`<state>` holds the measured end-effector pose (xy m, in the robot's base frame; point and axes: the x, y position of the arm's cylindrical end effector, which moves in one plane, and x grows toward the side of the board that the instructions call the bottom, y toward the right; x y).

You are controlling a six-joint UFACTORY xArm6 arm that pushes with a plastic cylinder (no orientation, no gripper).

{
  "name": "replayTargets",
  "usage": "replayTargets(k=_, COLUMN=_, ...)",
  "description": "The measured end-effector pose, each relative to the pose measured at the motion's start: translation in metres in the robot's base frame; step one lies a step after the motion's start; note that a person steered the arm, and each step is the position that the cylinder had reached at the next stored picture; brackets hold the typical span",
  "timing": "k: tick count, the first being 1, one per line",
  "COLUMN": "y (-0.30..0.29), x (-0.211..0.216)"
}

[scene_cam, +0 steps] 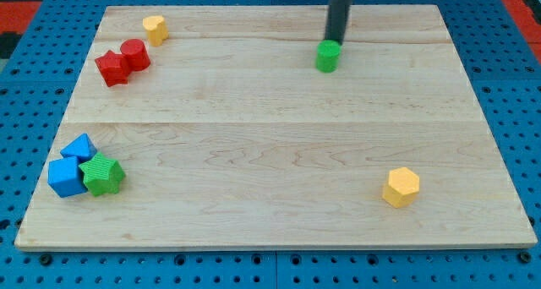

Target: Adjust the green circle diagonally top left to the yellow hexagon

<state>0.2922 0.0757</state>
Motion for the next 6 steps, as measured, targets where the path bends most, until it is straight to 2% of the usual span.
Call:
replayTargets(k=1, y=-0.046, x=0.024)
replayTargets(k=6, y=-0.166, x=0.022)
